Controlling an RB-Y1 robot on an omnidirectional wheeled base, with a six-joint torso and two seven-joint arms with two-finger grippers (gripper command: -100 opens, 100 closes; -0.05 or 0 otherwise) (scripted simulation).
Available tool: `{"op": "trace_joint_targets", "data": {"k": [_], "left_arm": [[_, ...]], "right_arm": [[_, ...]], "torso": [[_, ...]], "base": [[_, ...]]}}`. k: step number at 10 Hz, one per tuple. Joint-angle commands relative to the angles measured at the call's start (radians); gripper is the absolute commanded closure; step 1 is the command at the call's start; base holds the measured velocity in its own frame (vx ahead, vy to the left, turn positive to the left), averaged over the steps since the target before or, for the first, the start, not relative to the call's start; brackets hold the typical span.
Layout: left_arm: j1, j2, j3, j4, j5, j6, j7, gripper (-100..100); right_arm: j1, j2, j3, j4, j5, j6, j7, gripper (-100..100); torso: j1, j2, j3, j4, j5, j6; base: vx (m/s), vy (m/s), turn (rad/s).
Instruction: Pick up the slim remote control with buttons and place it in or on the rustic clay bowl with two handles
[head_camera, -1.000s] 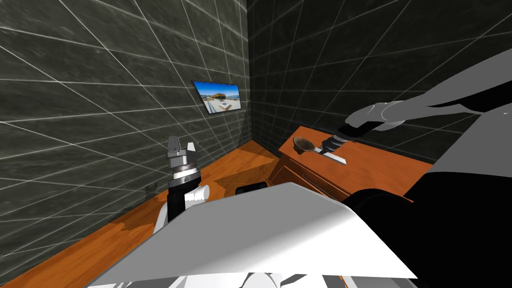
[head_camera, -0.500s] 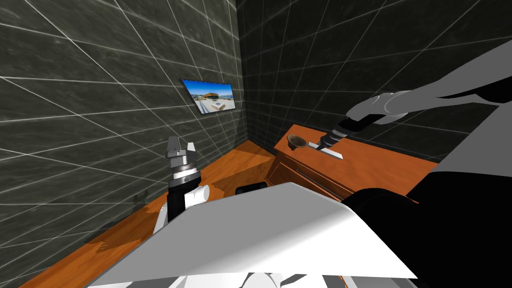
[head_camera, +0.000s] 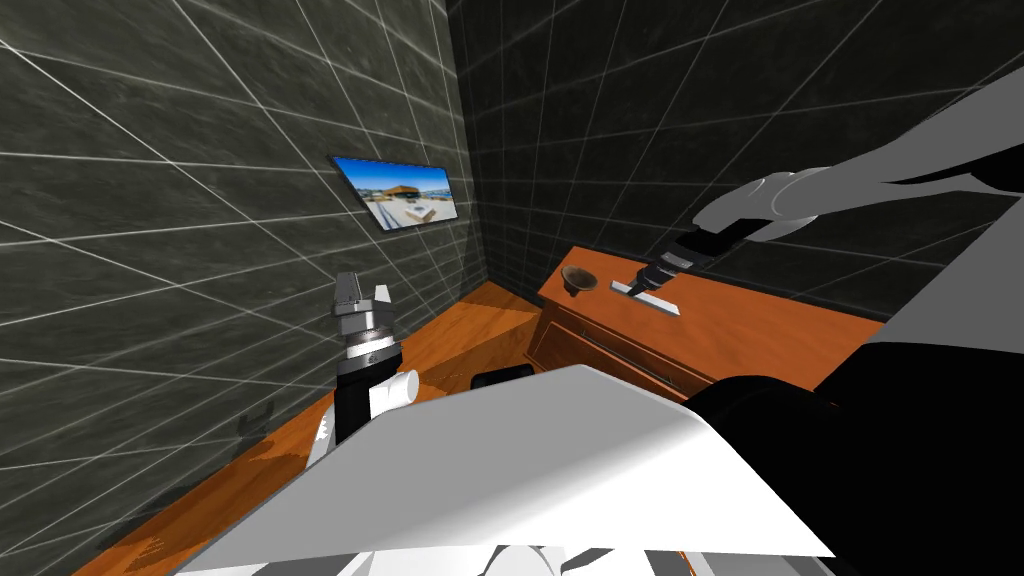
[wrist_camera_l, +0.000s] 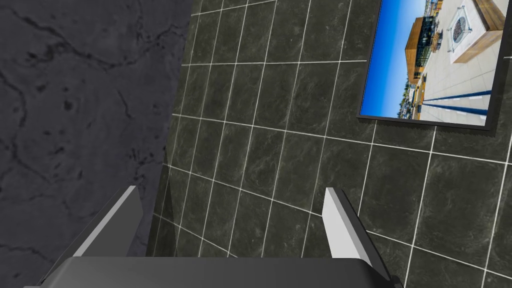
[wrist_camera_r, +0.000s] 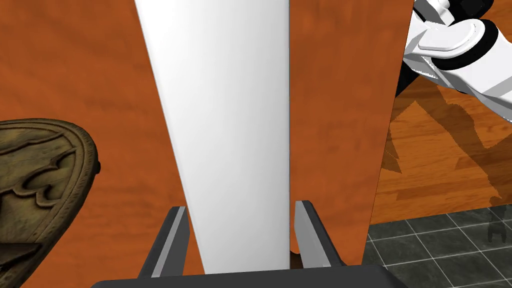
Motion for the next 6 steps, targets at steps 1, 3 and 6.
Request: {"op": "trace_joint_targets", "data": {"k": [1, 3, 6], "left_arm": [[0.000, 0.000, 0.000, 0.000, 0.000, 0.000, 0.000, 0], [0.000, 0.000, 0.000, 0.000, 0.000, 0.000, 0.000, 0], [0.000, 0.000, 0.000, 0.000, 0.000, 0.000, 0.000, 0]], "right_arm": [[-0.001, -0.009, -0.001, 0.000, -0.024, -0.037, -0.023, 100], [-0.010, -0.021, 0.002, -0.002, -0.049, -0.072, -0.046, 100], [-0.030, -0.043, 0.003, 0.005, -0.086, -0.125, -0.082, 100]], "torso": [[0.000, 0.000, 0.000, 0.000, 0.000, 0.000], [0.000, 0.000, 0.000, 0.000, -0.001, 0.001], [0.000, -0.001, -0.001, 0.000, -0.001, 0.000]], "base": [[0.002, -0.019, -0.168], [-0.001, -0.017, -0.150], [0.000, -0.013, -0.111]]}}
